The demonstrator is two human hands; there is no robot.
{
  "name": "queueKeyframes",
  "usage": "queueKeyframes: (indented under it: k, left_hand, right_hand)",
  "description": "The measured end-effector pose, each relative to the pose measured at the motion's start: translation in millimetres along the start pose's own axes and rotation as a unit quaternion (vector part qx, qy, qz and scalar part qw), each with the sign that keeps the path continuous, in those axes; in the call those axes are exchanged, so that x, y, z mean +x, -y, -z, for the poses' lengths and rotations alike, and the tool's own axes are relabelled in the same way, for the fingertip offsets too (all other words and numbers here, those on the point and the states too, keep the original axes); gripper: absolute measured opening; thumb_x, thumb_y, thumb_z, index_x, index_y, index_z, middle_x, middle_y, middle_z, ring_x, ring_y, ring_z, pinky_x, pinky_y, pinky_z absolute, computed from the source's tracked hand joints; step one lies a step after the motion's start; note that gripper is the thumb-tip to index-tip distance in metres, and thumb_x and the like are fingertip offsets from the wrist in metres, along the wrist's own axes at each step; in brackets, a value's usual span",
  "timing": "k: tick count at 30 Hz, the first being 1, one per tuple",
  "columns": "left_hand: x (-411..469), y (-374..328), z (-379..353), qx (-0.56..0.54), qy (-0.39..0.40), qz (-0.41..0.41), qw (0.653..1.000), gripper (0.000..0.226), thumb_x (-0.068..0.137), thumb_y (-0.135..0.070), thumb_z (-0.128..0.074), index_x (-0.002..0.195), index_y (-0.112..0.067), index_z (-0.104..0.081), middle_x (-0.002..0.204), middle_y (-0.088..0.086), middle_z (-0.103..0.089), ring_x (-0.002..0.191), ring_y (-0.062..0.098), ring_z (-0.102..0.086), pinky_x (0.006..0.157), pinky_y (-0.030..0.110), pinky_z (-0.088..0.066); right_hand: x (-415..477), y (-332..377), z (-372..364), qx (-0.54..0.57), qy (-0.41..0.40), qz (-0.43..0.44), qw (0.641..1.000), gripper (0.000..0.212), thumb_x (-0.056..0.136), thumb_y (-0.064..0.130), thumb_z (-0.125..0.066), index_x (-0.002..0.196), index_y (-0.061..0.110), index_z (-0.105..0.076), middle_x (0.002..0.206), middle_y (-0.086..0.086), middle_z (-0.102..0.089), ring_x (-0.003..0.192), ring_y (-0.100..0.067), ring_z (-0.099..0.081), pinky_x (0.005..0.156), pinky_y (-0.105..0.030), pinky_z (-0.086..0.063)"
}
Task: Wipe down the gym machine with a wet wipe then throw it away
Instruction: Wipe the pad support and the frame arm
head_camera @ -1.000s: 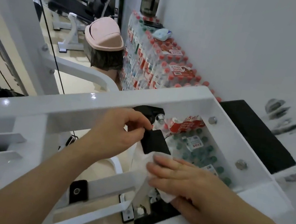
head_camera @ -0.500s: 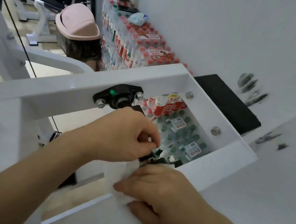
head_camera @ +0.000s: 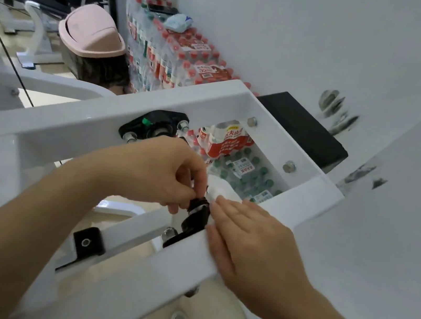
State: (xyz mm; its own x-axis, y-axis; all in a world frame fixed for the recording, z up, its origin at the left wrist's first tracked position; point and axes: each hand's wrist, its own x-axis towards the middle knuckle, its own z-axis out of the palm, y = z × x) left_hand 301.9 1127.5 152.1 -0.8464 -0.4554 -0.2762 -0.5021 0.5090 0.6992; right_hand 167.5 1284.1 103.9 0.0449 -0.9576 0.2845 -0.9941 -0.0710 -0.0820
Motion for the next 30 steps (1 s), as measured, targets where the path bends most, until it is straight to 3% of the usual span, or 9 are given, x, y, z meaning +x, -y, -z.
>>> queueKeyframes:
  k: [2, 6, 9, 12, 16, 20, 24, 27, 30]
  left_hand:
    - [1, 1, 3, -0.025, -0.022, -0.001, 0.999, 0.018, 0.087, -0.004, -0.06, 0.085, -0.02, -0.068, 0.071, -0.002, -0.073, 0.065, 0.011, -0.07, 0.067, 0.028, -0.059]
    - [6, 8, 0, -0.065, -0.087, -0.009, 0.994, 0.02, 0.085, 0.001, -0.06, 0.084, -0.017, -0.069, 0.069, 0.0, -0.073, 0.061, 0.013, -0.069, 0.061, 0.024, -0.056]
    - [6, 16, -7, -0.099, -0.131, -0.012, 0.986, 0.022, 0.083, 0.005, -0.059, 0.082, -0.015, -0.069, 0.065, 0.002, -0.071, 0.056, 0.014, -0.067, 0.056, 0.023, -0.052]
    - [6, 23, -12, -0.103, -0.181, -0.011, 0.978, 0.024, 0.082, 0.003, -0.06, 0.079, -0.018, -0.07, 0.061, -0.001, -0.069, 0.051, 0.012, -0.063, 0.056, 0.024, -0.051]
    - [13, 33, -15, -0.088, -0.281, -0.022, 0.956, 0.027, 0.08, -0.002, -0.061, 0.074, -0.027, -0.069, 0.06, -0.003, -0.066, 0.052, 0.012, -0.056, 0.057, 0.028, -0.047]
    - [17, 35, -20, -0.064, -0.318, -0.037, 0.945, 0.029, 0.082, -0.006, -0.061, 0.074, -0.033, -0.067, 0.065, -0.009, -0.067, 0.06, 0.016, -0.059, 0.064, 0.034, -0.054]
    - [16, 31, -25, -0.005, -0.313, -0.054, 0.948, 0.033, 0.085, -0.01, -0.061, 0.071, -0.041, -0.061, 0.063, -0.015, -0.062, 0.058, 0.006, -0.055, 0.061, 0.025, -0.049]
    - [17, 28, -29, 0.063, -0.303, -0.082, 0.947, 0.024, 0.083, -0.012, -0.063, 0.078, -0.035, -0.066, 0.077, -0.019, -0.06, 0.074, 0.004, -0.057, 0.07, 0.024, -0.048]
    - [26, 25, -31, 0.108, -0.313, -0.087, 0.94, 0.016, 0.081, -0.014, -0.065, 0.083, -0.029, -0.071, 0.085, -0.015, -0.056, 0.079, 0.006, -0.056, 0.073, 0.027, -0.05]
  right_hand:
    - [-10, 4, -1, 0.057, -0.031, 0.041, 0.997, 0.034, 0.097, 0.029, -0.047, 0.112, 0.013, -0.074, 0.12, -0.002, -0.07, 0.111, -0.013, -0.065, 0.102, -0.033, -0.049]
    - [5, 17, -2, 0.11, 0.039, 0.096, 0.989, 0.037, 0.097, 0.036, -0.043, 0.114, 0.021, -0.072, 0.122, 0.007, -0.068, 0.117, -0.005, -0.059, 0.105, -0.027, -0.045]
    - [18, -2, 7, 0.066, 0.088, 0.015, 0.994, 0.046, 0.097, 0.049, -0.034, 0.121, 0.028, -0.067, 0.126, 0.012, -0.065, 0.116, -0.006, -0.058, 0.098, -0.024, -0.046]
    - [16, -28, 15, 0.035, 0.085, -0.057, 0.994, 0.057, 0.093, 0.056, -0.023, 0.112, 0.027, -0.07, 0.11, 0.01, -0.071, 0.097, -0.013, -0.064, 0.085, -0.032, -0.052]
    - [15, 2, 0, 0.071, 0.005, -0.026, 0.997, 0.029, 0.083, 0.02, -0.051, 0.099, 0.021, -0.075, 0.095, 0.004, -0.075, 0.084, -0.018, -0.071, 0.069, -0.034, -0.058]
    - [16, 16, -9, 0.186, 0.011, 0.063, 0.98, 0.036, 0.086, 0.02, -0.045, 0.105, 0.019, -0.075, 0.109, 0.004, -0.074, 0.101, -0.012, -0.068, 0.086, -0.03, -0.055]
    - [11, -34, 8, 0.161, 0.08, -0.001, 0.984, 0.04, 0.093, 0.038, -0.04, 0.121, 0.031, -0.068, 0.126, 0.013, -0.065, 0.117, -0.004, -0.058, 0.1, -0.027, -0.046]
    - [5, -69, 23, 0.107, 0.041, -0.088, 0.989, 0.047, 0.092, 0.046, -0.034, 0.12, 0.029, -0.069, 0.122, 0.013, -0.067, 0.117, -0.005, -0.058, 0.105, -0.036, -0.046]
    - [12, -47, 10, 0.102, 0.027, -0.037, 0.994, 0.043, 0.092, 0.039, -0.037, 0.114, 0.024, -0.072, 0.114, 0.009, -0.071, 0.106, -0.01, -0.066, 0.098, -0.036, -0.051]
